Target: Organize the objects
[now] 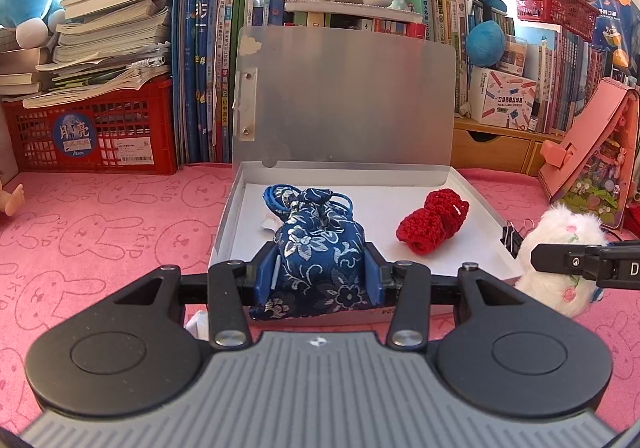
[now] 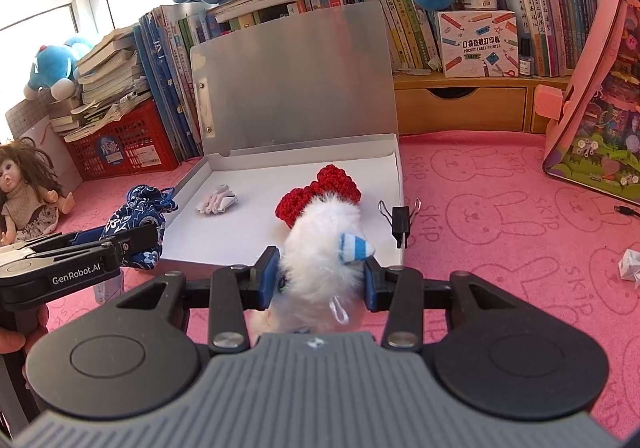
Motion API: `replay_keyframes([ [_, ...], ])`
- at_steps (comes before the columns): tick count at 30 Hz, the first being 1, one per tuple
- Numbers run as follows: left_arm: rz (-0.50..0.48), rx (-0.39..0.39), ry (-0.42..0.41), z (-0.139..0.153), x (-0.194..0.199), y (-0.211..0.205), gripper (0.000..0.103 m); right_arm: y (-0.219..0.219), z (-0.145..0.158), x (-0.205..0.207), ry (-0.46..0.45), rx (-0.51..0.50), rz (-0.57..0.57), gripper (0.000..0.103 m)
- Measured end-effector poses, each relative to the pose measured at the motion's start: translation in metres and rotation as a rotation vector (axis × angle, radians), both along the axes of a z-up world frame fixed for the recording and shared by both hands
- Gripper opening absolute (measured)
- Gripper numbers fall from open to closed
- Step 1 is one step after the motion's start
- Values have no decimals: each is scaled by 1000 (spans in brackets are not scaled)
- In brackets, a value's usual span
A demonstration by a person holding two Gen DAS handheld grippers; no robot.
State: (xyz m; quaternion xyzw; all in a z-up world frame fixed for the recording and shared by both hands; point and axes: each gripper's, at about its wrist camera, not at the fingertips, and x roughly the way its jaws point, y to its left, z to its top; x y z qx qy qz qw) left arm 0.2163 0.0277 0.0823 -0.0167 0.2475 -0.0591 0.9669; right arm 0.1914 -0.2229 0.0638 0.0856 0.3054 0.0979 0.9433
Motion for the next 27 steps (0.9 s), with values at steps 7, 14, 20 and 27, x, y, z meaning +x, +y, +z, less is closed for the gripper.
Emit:
replay_keyframes([
  [7,-1,0,2,-3,29,2,51,-9,-2,33,17,62,-42,45],
  [14,7,-5,51,-20,46,1,51,-5,-9,56,33,100,-60,45],
  [20,9,4,74,-27,56,0,51,1,-17,76,50,121,-87,45],
  [27,13,1,111,-36,65,2,51,9,-28,88,58,122,-83,45],
])
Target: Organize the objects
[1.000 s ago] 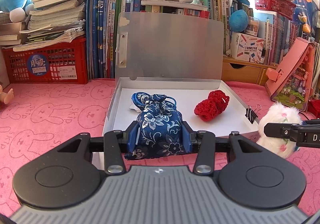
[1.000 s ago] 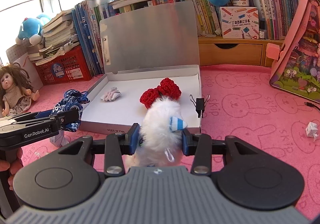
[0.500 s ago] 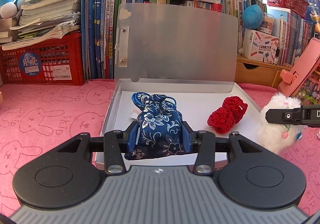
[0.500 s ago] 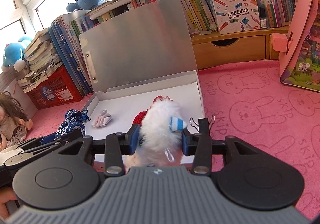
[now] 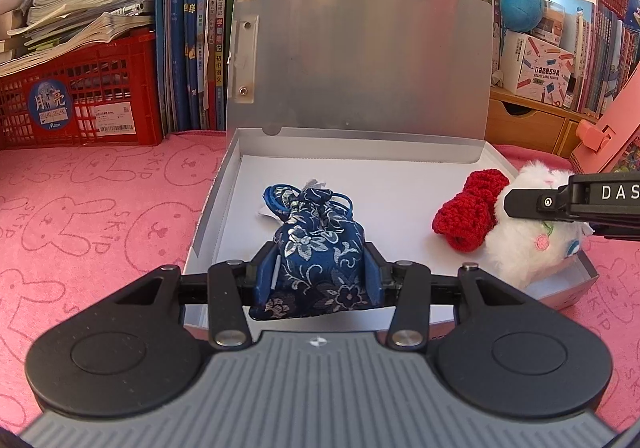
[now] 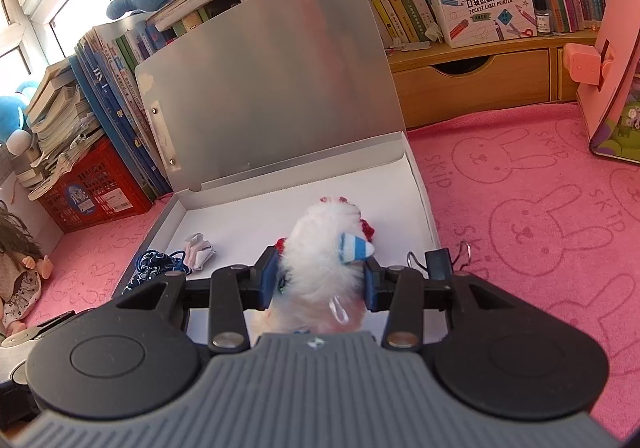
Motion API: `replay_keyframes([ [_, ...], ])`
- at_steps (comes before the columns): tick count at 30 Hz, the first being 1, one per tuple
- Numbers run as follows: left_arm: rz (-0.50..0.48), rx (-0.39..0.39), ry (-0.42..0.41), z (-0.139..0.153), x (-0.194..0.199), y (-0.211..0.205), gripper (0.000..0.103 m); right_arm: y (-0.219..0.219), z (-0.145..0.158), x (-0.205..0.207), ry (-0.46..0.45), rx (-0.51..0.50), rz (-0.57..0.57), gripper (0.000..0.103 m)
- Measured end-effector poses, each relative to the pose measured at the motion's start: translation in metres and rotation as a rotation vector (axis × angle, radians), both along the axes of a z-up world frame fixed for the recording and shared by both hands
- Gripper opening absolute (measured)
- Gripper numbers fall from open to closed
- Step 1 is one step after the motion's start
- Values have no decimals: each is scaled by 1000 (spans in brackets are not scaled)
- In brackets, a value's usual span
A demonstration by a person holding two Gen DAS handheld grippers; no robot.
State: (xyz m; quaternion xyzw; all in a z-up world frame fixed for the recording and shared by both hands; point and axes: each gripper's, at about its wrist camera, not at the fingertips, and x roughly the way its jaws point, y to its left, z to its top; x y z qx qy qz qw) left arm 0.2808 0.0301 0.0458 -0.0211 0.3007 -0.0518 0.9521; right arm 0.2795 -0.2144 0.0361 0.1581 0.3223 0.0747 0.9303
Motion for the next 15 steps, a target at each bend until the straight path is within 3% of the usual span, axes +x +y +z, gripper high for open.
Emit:
replay_keyframes([
  [11,10,1,33,-9,6,3,52,7,-14,8,23,-24,20,47],
  [13,8,8,33,-9,5,2,55,7,-14,6,15,-35,18,50],
  [15,9,9,27,-8,2,1,59,8,-12,4,2,-50,19,62],
])
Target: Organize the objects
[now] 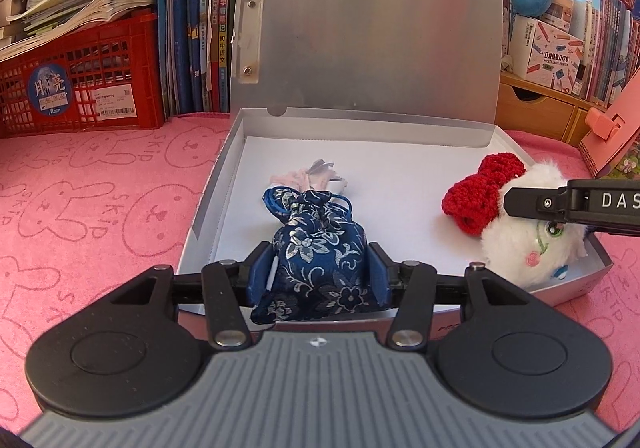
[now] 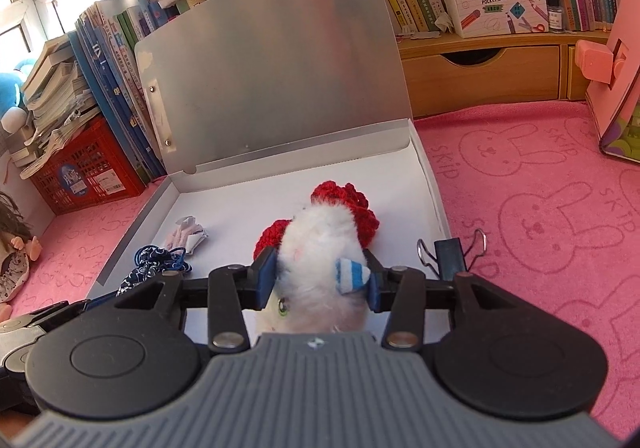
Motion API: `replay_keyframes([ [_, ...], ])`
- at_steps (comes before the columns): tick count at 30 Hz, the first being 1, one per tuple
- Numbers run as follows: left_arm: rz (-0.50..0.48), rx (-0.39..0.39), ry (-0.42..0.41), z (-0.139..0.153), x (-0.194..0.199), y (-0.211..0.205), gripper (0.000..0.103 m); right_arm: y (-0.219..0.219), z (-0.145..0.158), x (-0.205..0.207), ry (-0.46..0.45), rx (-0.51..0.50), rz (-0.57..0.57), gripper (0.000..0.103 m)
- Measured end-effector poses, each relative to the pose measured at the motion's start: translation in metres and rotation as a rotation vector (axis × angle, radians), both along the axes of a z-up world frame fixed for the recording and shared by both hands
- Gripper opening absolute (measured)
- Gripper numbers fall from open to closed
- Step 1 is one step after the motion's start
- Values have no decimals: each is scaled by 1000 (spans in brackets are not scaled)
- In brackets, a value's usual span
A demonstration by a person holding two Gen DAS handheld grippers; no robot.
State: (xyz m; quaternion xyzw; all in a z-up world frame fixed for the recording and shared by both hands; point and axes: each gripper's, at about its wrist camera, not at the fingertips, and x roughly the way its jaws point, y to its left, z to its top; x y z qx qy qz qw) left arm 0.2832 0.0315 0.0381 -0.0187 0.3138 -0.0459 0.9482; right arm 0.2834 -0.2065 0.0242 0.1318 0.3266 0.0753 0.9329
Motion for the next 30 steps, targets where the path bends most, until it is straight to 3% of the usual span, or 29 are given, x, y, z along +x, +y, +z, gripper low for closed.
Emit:
replay_keyframes([
  [4,1,10,-39,8,-8,-2,77,0,9,-7,-34,-25,4,68],
  [10,-18,28,-91,27,-26,-6,86,-3,26,-23,-73,-44,21,74],
  [19,-42,32,-122,42,-64,-7,89,1,49,-70,-136,-134,79,80],
  [30,-93,23,-146,48,-131,-6,91,-5,54,-131,-167,-173,162,85],
])
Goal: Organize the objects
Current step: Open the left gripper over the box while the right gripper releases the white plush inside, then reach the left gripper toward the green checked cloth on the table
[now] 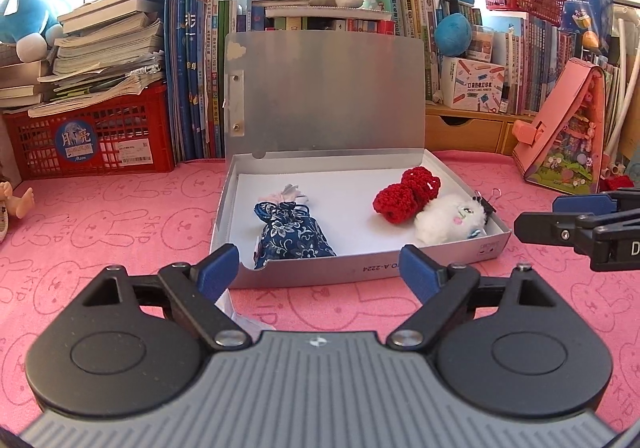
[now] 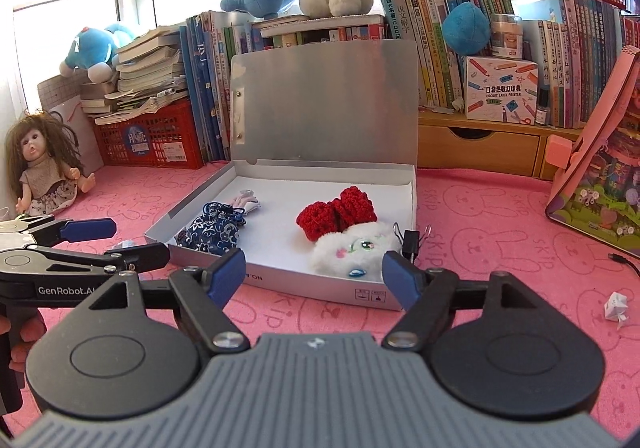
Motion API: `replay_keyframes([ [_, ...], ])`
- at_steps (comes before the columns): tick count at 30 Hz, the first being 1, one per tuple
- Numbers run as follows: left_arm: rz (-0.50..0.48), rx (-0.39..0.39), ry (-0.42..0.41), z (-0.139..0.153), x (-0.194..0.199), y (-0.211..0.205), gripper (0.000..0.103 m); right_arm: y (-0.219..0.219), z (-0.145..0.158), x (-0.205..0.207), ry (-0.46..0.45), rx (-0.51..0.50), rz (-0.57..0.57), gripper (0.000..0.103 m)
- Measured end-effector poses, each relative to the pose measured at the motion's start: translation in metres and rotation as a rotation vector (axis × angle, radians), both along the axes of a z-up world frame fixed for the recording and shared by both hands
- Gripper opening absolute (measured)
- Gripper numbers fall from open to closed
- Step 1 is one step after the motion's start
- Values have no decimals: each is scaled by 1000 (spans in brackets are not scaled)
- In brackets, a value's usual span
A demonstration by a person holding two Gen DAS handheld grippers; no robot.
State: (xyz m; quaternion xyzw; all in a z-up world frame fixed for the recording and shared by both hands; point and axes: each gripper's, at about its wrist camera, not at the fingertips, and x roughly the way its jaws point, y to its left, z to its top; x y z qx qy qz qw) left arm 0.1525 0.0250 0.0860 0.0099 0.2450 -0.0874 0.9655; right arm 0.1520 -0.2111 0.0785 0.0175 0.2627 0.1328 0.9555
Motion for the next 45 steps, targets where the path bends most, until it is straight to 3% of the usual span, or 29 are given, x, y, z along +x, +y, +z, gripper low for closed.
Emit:
replay_keyframes([
  [11,-46,-1,-13,-8,-68,1,94,-6,-13,-62,-18,-79,45,86],
  [24,-98,-26,42,-28,-125,5,94,-20,-34,-119,25,-108,69,87],
  [35,-102,-29,94,-46,-138,4,94,-18,-59,-143,67,-220,139,87],
  [45,-102,-28,108,-49,-144,8,94,-18,-67,-152,93,-254,265,87],
])
